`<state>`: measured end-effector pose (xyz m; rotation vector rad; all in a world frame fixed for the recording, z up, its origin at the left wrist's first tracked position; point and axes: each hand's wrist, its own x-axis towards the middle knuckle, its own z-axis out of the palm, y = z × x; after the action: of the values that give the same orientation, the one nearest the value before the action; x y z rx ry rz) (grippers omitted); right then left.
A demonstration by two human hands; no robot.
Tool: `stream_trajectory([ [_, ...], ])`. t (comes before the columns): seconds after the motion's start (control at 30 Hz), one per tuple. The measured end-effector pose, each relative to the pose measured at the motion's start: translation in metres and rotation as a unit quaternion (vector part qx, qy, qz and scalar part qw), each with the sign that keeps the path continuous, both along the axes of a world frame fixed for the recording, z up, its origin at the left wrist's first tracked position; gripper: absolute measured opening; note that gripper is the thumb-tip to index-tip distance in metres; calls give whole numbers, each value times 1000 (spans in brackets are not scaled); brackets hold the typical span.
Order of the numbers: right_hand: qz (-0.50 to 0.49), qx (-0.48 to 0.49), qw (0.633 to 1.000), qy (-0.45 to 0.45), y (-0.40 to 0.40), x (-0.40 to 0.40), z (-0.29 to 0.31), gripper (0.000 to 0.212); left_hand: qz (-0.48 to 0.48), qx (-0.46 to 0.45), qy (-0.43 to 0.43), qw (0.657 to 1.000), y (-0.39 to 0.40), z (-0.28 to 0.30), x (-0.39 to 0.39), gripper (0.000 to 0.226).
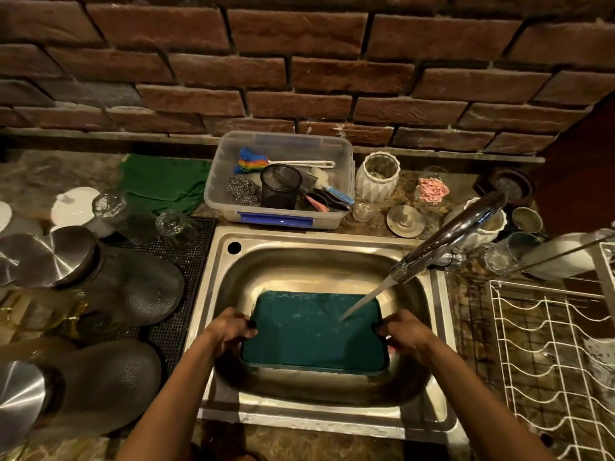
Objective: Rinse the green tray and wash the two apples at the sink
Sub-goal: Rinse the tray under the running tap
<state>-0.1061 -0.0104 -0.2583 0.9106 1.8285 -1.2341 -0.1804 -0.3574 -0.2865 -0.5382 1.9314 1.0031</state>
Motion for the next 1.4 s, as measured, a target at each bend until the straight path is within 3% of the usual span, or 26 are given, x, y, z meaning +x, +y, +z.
stream_trajectory([
  [0.17, -29, 15, 999, 4, -19, 16, -31, 23, 76, 28, 58, 995, 4, 20, -15, 30],
  [0.5, -134, 37, 985, 104, -25, 7, -33, 12, 124, 21, 149, 981, 9, 3, -19, 37],
  [0.6, -118, 47, 982, 141, -16, 2, -18, 17, 159, 17, 140, 977, 12, -16, -10, 43],
  [0.8, -73, 63, 981, 166, -5, 0, -3, 5, 162, 14, 69, 984, 16, -48, 14, 43],
  [0.97, -30, 33, 996, 79, -3, -1, -7, 23, 142, 16, 38, 989, 12, -43, 23, 41],
  [1.13, 42, 25, 999, 15, -11, 2, -16, 25, 89, 16, 33, 995, 1, -28, 16, 17],
  [1.4, 47, 23, 997, -49, -18, 14, -29, 26, 128, 56, 49, 989, -3, 0, -6, 15],
])
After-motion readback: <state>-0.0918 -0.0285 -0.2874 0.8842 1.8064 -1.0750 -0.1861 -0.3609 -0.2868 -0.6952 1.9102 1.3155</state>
